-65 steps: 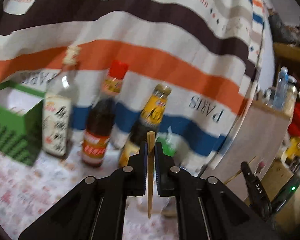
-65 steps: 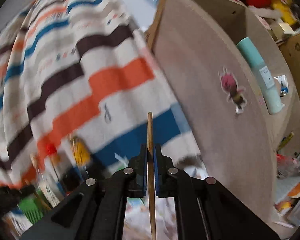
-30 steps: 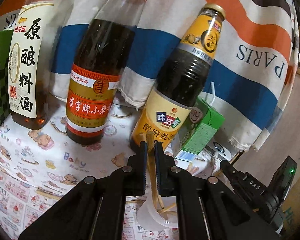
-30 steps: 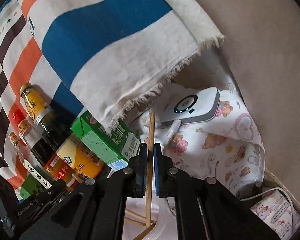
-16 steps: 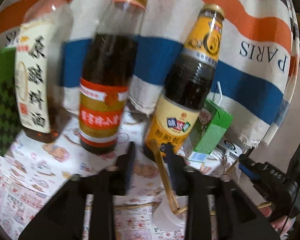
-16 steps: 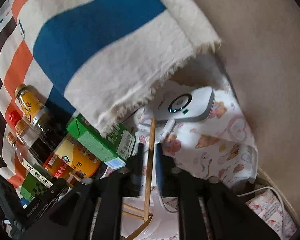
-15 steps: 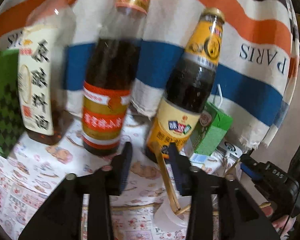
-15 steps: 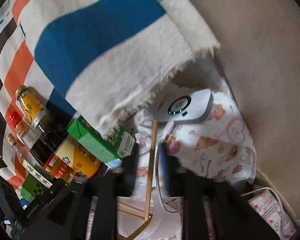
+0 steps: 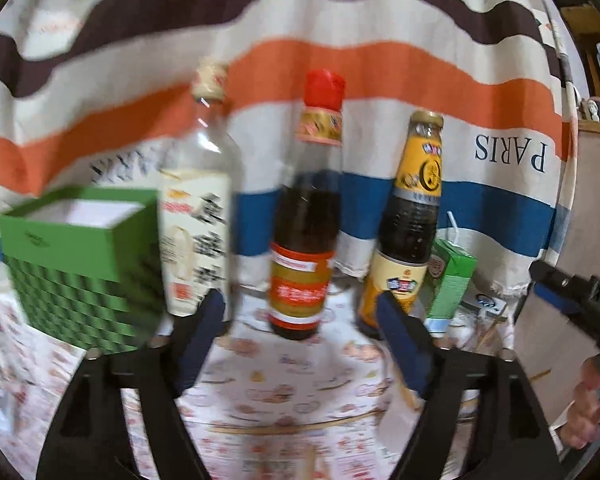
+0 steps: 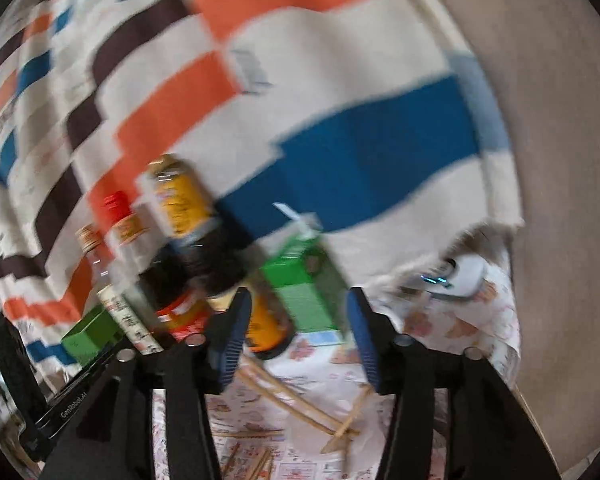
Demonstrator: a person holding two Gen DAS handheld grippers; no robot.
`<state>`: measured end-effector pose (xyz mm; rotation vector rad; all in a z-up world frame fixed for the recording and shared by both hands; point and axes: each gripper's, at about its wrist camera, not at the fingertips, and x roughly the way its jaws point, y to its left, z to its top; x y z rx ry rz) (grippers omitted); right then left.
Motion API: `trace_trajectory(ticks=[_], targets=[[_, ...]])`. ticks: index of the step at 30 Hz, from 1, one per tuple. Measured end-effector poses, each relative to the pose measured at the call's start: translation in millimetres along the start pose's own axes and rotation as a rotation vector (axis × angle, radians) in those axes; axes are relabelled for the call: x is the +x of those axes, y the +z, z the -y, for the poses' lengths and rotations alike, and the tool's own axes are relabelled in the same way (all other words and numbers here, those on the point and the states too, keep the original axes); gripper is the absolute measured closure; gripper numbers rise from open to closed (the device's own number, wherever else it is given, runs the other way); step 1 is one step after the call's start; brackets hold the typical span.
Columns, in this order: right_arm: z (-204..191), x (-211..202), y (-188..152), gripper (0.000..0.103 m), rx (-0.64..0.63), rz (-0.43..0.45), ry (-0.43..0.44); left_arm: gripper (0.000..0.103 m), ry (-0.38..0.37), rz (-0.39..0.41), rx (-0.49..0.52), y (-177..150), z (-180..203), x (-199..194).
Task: Organize utensils
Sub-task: 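Move both grippers back over the remaining chopsticks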
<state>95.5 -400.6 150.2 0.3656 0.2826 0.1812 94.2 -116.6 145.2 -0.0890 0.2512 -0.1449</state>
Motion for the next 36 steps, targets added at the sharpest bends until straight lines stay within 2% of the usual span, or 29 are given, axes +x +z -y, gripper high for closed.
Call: trace_trajectory(ticks=[2, 5, 8, 11, 13, 14, 16, 19, 26, 30, 33, 36], targets=[[-22.0, -2.1, -0.9, 0.045, -0.051, 0.011, 0.008, 0.014, 0.068, 0.009, 0.055, -0.5, -2.5, -10.3], [-52.5, -9.7, -6.9, 0.045, -0.097, 0.054, -0.02, 0.006, 0.111, 0.012, 0.112, -4.4, -11.8, -23.2], [-74.5, -7.8, -14.2, 0.045, -0.136, 0.004, 0.033, 0.004, 0.126, 0.002, 0.103, -10.1, -28.2, -35.0], [-98.5, -13.2, -24.4, 0.045, -0.213, 0.008, -0.003, 0.001, 0.121, 0.008, 0.077, -18.0, -45.1, -50.1], [-109.7, -15.0, -32.3, 0.044, -0.218, 0.014, 0.004, 0.001, 0.134, 0.02, 0.08, -24.7, -54.7, -60.5], [-113.5, -13.0, -38.6, 0.039, -0.202, 0.005, 0.013, 0.001, 0.158, 0.025, 0.094, -27.5, -56.8, -63.9], [-123.1, -8.4, -51.9, 0.038, -0.231, -0.047, 0.002, 0.001, 0.215, 0.03, 0.143, -37.2, -59.4, -68.4], [-123.5, -12.5, -72.2, 0.038, -0.216, -0.073, -0.035, 0.001, 0.195, 0.021, 0.138, -52.9, -69.4, -75.7], [-111.9, -12.8, -125.8, 0.034, -0.214, -0.215, -0.148, 0.001, 0.157, -0.007, 0.073, -92.6, -92.3, -87.5], [-91.5, -1.2, -148.1, 0.034, -0.14, -0.277, -0.131, 0.001, 0.129, -0.093, 0.075, -111.0, -95.1, -74.9], [-81.4, 13.6, -162.3, 0.034, -0.156, -0.361, -0.176, 0.001, 0.177, -0.105, 0.093, -122.5, -92.1, -68.4], [-71.7, 22.1, -172.5, 0.034, -0.16, -0.432, -0.229, 0.001, 0.149, -0.168, 0.112, -132.9, -85.3, -55.5]])
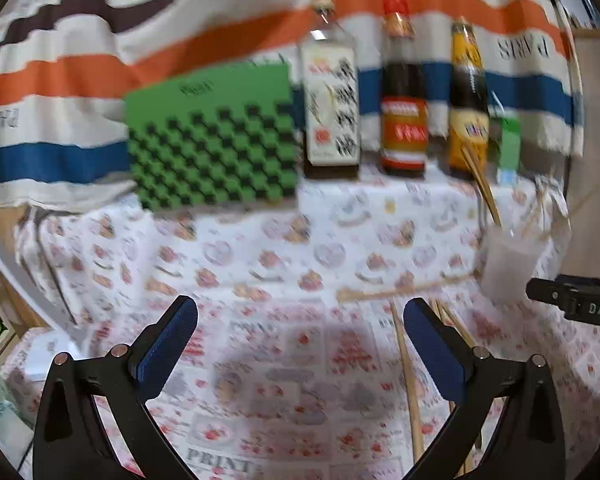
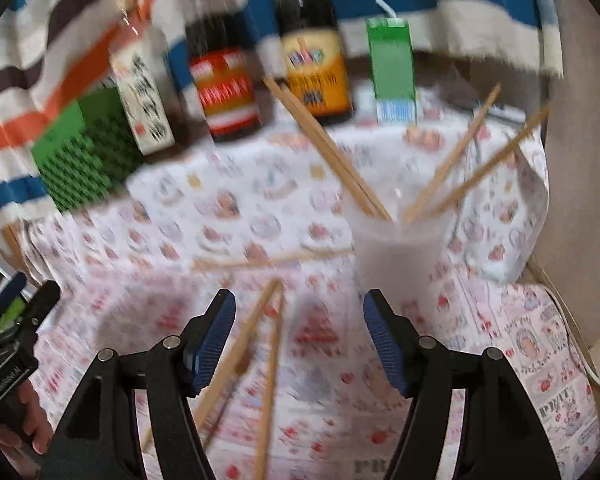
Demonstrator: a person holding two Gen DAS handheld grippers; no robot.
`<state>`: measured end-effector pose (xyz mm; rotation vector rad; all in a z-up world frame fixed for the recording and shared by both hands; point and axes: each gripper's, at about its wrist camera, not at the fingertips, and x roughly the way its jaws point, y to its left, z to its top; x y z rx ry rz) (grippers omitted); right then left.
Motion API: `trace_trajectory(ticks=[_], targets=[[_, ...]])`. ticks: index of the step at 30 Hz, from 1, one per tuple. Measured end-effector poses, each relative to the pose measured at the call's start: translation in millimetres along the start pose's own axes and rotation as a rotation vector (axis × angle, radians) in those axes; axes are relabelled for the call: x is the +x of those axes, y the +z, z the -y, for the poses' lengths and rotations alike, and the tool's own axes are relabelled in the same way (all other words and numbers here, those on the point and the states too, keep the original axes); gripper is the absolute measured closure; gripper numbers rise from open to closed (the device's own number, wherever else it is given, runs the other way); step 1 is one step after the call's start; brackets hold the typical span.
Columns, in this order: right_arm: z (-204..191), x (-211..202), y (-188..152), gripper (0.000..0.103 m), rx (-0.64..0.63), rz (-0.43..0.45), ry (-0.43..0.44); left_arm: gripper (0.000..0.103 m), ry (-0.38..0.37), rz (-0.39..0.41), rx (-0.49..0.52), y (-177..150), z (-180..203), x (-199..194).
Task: Organize utensils
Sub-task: 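Move both grippers back over the remaining chopsticks, then close the right gripper on a chopstick while the left gripper lowers onto another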
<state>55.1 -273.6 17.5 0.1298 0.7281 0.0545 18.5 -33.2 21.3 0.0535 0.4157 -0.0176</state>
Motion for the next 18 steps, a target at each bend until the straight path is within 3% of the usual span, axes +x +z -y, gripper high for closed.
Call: trace_trajectory(ticks=[7, 9, 13, 18], targets=[[-1.3, 21.5, -11.4, 0.034, -0.041, -0.129, -0.005, 0.001, -0.032, -0.14, 0.06, -16.0, 18.9, 22.2], [-1.8, 26.1, -13.5, 0.034, -0.044, -0.147, -0.018, 0.001, -0.068, -0.195, 0.023, -17.9, 14.1, 30.0], [-4.3, 29.8, -16.3, 0.034, -0.044, -0.159, -0.03, 0.001, -0.067, -0.244, -0.09, -21.0, -4.9, 40.8], [-20.3, 33.5, -20.8, 0.037, -0.12, -0.233, 0.052, 0.001, -0.012, -0.27, -0.082, -20.1, -12.2, 47.2]])
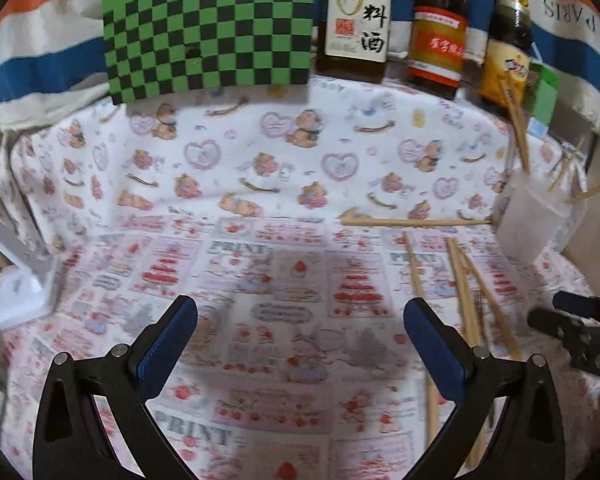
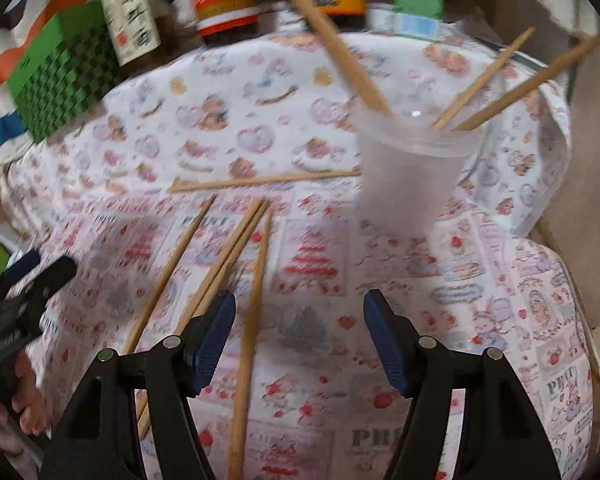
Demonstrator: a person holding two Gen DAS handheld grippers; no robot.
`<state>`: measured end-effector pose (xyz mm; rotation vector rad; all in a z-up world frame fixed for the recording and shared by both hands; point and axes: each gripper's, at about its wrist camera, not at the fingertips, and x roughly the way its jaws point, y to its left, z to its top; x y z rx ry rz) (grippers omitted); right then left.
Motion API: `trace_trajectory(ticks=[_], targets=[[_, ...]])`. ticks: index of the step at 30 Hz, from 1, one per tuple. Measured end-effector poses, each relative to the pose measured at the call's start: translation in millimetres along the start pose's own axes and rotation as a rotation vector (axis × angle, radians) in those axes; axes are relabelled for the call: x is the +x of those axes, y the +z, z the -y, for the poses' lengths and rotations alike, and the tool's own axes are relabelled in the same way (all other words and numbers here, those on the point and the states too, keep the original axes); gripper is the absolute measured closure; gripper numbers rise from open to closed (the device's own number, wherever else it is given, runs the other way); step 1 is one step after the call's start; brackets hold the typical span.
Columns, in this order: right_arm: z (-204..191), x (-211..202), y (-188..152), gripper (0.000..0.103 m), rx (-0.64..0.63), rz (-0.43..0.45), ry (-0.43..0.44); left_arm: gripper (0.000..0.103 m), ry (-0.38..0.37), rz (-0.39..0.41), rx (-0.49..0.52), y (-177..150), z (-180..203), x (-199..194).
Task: Organize utensils
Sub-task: 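Close the right gripper on a chopstick while the left gripper lowers onto another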
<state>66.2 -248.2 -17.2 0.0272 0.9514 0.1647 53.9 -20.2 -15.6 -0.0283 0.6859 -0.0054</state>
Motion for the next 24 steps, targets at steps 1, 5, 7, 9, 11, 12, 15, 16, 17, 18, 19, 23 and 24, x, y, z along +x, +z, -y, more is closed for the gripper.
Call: trace_trajectory(ticks=[1, 5, 7, 9, 11, 12, 15, 16, 17, 18, 19, 23, 24], targets=[[-3.4, 0.8, -0.4, 0.041, -0.019, -0.016, 0.041, 0.001, 0.007, 0.012, 0.006, 1.3, -1.1, -2.7], [-10.1, 7.7, -5.4, 0.057, -0.028, -0.087, 0.065, 0.001, 0.021, 0.052, -0.012, 5.6, -8.0, -13.2], [-12.6, 12.5, -7.6, 0.061, -0.04, -0.111, 0.058, 0.001, 0.026, 0.07, -0.02, 6.3, -9.2, -17.1], [-13.4, 15.4, -7.5, 0.068, -0.045, -0.12, 0.05, 0.001, 0.042, 0.09, -0.015, 6.2, -8.1, -19.8], [-10.8, 17.0, -7.9, 0.073, -0.045, -0.121, 0.043, 0.001, 0.075, 0.113, 0.0, 4.4, -3.9, -22.3], [-10.1, 18.6, -8.3, 0.081, -0.046, -0.123, 0.036, 0.001, 0.088, 0.123, 0.012, 3.2, -1.3, -22.7], [-11.1, 21.5, -10.5, 0.093, -0.055, -0.122, 0.066, 0.001, 0.074, 0.108, 0.068, -0.5, 9.3, -19.5], [-11.0, 21.5, -10.9, 0.094, -0.052, -0.115, 0.066, 0.001, 0.065, 0.101, 0.08, -1.5, 12.5, -18.5], [-11.3, 21.6, -11.3, 0.094, -0.054, -0.107, 0.061, 0.001, 0.058, 0.095, 0.087, -2.6, 15.1, -18.0], [-12.0, 22.4, -11.3, 0.095, -0.068, -0.094, 0.047, 0.001, 0.061, 0.089, 0.086, -3.6, 16.8, -17.9], [-12.2, 23.9, -10.6, 0.095, -0.075, -0.085, 0.044, 0.001, 0.075, 0.08, 0.077, -4.3, 17.5, -18.2], [-4.7, 26.5, -7.4, 0.095, -0.028, -0.063, 0.037, 0.001, 0.03, 0.019, 0.019, -5.7, 13.8, -17.7], [-0.9, 25.4, -5.9, 0.096, -0.002, -0.037, 0.025, 0.002, 0.003, -0.016, 0.019, -5.9, 15.0, -15.2]])
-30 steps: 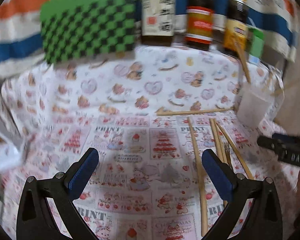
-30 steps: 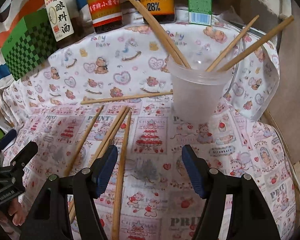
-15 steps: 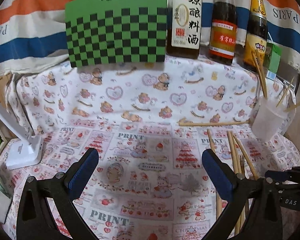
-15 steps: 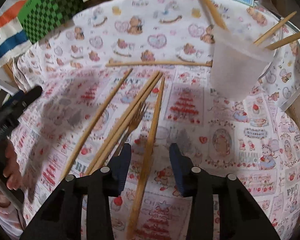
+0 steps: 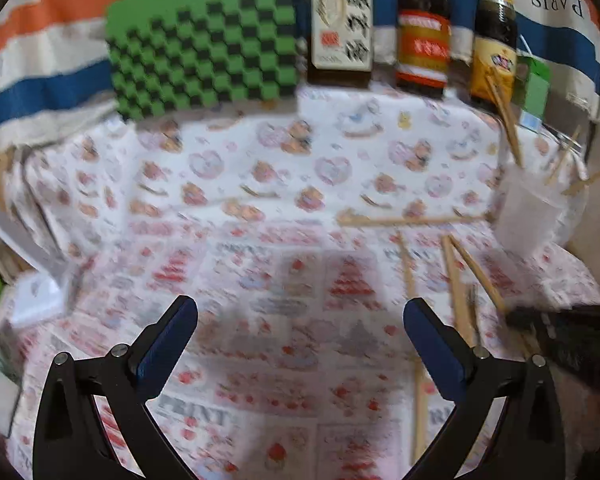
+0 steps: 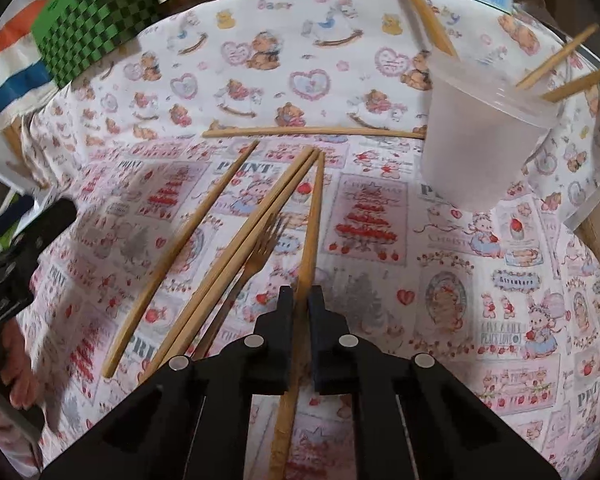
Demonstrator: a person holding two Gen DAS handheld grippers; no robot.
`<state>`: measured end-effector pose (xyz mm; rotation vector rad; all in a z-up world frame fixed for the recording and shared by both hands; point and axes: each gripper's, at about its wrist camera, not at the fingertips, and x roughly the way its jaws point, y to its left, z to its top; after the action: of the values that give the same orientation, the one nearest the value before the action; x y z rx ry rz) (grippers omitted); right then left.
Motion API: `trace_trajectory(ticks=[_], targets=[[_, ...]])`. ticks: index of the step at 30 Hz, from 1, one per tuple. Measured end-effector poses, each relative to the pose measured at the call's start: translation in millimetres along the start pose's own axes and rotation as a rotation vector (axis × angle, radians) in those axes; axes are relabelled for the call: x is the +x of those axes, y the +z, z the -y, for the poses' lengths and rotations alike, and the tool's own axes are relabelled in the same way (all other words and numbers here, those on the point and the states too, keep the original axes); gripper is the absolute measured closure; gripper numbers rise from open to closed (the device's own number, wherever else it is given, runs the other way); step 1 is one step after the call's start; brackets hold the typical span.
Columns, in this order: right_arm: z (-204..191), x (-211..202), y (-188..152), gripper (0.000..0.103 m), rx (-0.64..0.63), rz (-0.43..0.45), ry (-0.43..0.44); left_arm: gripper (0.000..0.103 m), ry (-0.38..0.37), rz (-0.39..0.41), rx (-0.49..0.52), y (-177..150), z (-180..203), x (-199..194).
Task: Organize utensils
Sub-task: 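Close the right gripper on a chopstick while the left gripper lowers onto another, then close the left gripper on its chopstick and lift both upright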
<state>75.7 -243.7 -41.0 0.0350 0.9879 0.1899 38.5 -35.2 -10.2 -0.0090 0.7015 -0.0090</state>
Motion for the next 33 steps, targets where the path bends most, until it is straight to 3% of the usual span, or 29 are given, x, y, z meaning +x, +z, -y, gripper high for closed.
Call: trace_trajectory(ticks=[1, 5, 8, 12, 14, 21, 24, 25, 30, 33], targets=[[2.2, -1.2, 1.2, 0.096, 0.018, 0.019, -0.005, 0.007, -0.022, -0.026, -0.001, -1.2, 1.6, 2.0], [15.1, -8.6, 4.9, 0.096, 0.062, 0.07, -0.009, 0.045, -0.112, -0.137, 0.007, -10.3, 13.0, 12.6], [17.1, -6.8, 6.3, 0.096, 0.064, 0.06, -0.027, 0.057, -0.186, -0.198, 0.025, -17.6, 24.1, 18.8], [15.2, -1.6, 7.1, 0.096, 0.052, 0.044, -0.031, 0.06, -0.238, -0.225, 0.052, -25.3, 37.3, 19.9], [14.1, 1.4, 4.2, 0.096, 0.049, 0.041, -0.032, 0.07, -0.253, -0.255, 0.057, -29.2, 42.3, 24.0], [15.7, 1.4, 0.0, 0.096, 0.061, 0.033, -0.04, 0.073, -0.191, -0.218, 0.113, -33.7, 51.0, 22.7], [17.2, 2.9, -1.2, 0.095, 0.073, 0.012, -0.06, 0.086, -0.155, -0.209, 0.147, -35.6, 55.8, 23.8], [18.2, 4.3, -2.2, 0.095, 0.085, -0.002, -0.057, 0.096, -0.159, -0.212, 0.142, -35.1, 54.7, 24.0], [12.0, 2.3, -5.7, 0.083, 0.058, -0.024, -0.101, 0.096, -0.144, -0.197, 0.138, -33.9, 51.2, 22.2], [4.1, 1.1, -8.0, 0.081, 0.032, -0.048, -0.074, 0.097, -0.12, -0.119, 0.101, -26.9, 42.0, 9.2]])
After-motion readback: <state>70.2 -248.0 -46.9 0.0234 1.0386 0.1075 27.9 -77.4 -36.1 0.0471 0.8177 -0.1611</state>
